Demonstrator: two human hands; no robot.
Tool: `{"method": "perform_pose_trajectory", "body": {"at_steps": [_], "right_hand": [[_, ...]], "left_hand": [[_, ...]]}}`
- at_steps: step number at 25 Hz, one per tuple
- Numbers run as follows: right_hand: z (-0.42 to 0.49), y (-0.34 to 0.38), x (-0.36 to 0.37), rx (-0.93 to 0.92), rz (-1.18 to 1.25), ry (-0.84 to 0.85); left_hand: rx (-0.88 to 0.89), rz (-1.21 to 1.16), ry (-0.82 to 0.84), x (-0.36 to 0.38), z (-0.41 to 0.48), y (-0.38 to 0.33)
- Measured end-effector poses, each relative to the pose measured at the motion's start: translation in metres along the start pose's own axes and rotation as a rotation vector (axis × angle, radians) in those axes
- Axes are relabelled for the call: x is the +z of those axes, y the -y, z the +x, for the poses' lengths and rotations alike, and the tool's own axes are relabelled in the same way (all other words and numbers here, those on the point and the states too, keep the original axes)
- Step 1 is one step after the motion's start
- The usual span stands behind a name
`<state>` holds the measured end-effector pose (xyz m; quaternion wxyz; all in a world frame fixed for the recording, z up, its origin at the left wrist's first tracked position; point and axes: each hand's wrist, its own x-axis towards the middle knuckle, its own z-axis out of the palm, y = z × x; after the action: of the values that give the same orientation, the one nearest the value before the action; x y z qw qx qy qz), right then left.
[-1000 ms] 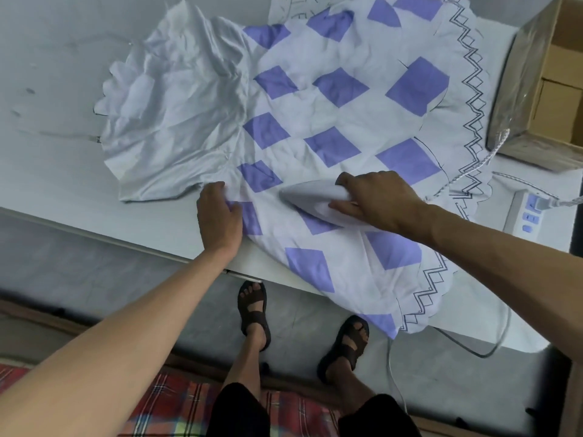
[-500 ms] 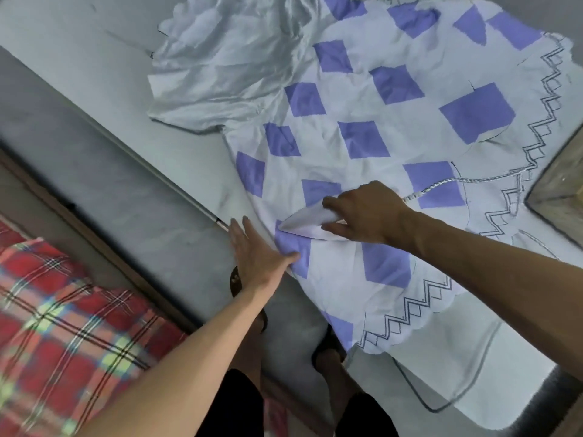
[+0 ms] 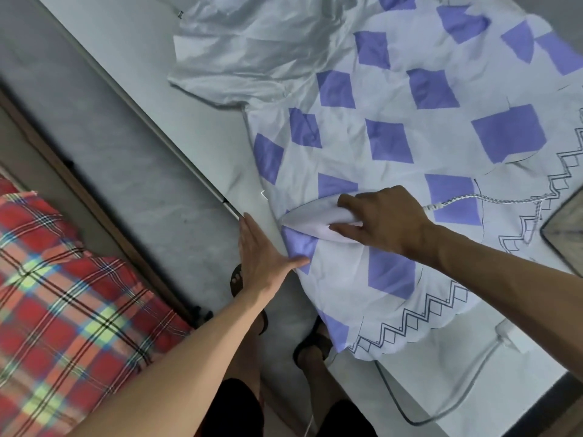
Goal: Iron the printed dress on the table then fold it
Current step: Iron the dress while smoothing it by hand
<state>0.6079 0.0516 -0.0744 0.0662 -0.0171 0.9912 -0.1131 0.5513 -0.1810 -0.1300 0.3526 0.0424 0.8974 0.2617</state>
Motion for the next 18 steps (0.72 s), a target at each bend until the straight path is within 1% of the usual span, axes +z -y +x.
{"method": "perform_pose_trajectory", "body": {"at_steps": [3, 5, 6, 9, 11, 12, 14, 16, 18], "right_hand": [[0.021, -0.005, -0.015, 0.076, 0.020, -0.041], [0.055, -0.011, -0.029, 0.130, -0.003, -0.081], [0.074, -0.015, -0.035, 0.156, -0.013, -0.085], [0.133, -0.027, -0.048, 0.215, -0.043, -0.051], [0.159, -0.031, -0.053, 0.249, -0.028, -0.032], [0.168, -0.032, -0.052, 0.249, -0.028, -0.017], [0.178, -0.032, -0.047, 0.207, -0.052, 0.037], [0.181, -0.033, -0.045, 0.178, -0.049, 0.069], [0.184, -0.037, -0.049, 0.180, -0.030, 0.057]], "left_hand": [[-0.020, -0.040, 0.006, -0.002, -0.003, -0.001], [-0.021, -0.037, -0.051, -0.004, 0.000, -0.008], [0.008, 0.002, -0.087, -0.007, 0.005, -0.010], [0.168, 0.118, -0.139, -0.030, 0.033, -0.014], [0.275, 0.089, -0.199, -0.056, 0.061, -0.014], [0.323, 0.067, -0.262, -0.074, 0.080, -0.016], [0.384, 0.105, -0.337, -0.109, 0.124, -0.023], [0.479, 0.247, -0.276, -0.135, 0.168, -0.040], [0.577, 0.364, -0.148, -0.150, 0.202, -0.058]]}}
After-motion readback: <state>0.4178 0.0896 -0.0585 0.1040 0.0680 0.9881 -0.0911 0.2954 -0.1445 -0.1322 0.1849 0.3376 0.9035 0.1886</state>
